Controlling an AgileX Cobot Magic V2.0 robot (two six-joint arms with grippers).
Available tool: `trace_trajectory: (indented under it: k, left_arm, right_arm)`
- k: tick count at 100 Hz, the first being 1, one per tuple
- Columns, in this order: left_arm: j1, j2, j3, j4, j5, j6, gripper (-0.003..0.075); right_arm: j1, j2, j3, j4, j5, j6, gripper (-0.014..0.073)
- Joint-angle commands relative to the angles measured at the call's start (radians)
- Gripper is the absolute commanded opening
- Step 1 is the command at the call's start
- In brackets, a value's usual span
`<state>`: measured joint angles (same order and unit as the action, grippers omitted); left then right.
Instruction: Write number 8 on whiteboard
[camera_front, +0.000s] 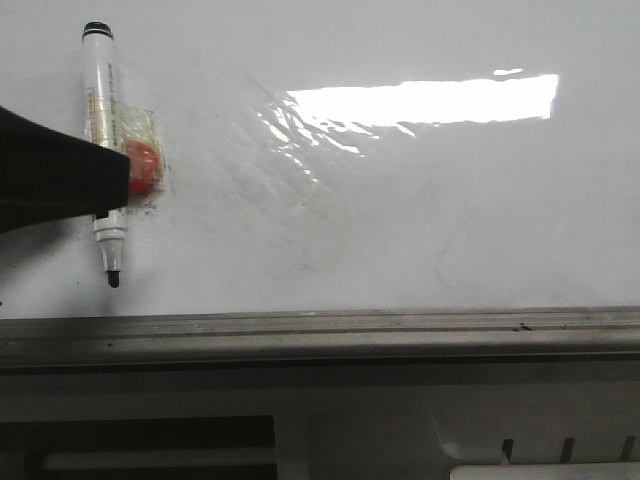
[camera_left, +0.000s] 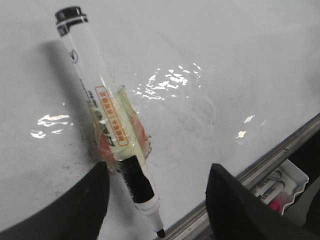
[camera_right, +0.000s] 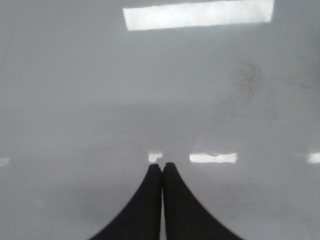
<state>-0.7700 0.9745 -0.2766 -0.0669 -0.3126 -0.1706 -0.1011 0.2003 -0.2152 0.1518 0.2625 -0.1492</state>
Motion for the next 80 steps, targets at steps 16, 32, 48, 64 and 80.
trace_trajectory:
  k: [16,32,48,64,80]
  left_arm:
    - [-0.005,0.090,-0.032,-0.077,-0.159,-0.013,0.0387]
    - [-0.005,0.136,-0.032,-0.103,-0.196,-0.013,0.0358]
    - [-0.004,0.165,-0.032,-0.157,-0.198,-0.013,0.0195]
    - [-0.004,0.169,-0.032,-0.160,-0.196,-0.013,0.0004]
    - [-0.004,0.169,-0.032,-0.127,-0.195,-0.001,-0.0020]
  right_arm:
    - [0.003,0.023,-0.027,0.000,-0.070,-0.012,-0.0063]
    - [0.006,0.023,-0.027,0.018,-0.067,-0.011,-0.0063]
    - [0.088,0.023,-0.027,0.042,-0.034,-0.011,-0.0063]
    - [0.213,0.044,-0.027,0.038,-0.009,-0.011,-0.0063]
    - [0.319,0.097,-0.049,0.038,0.027,-0.011,-0.0063]
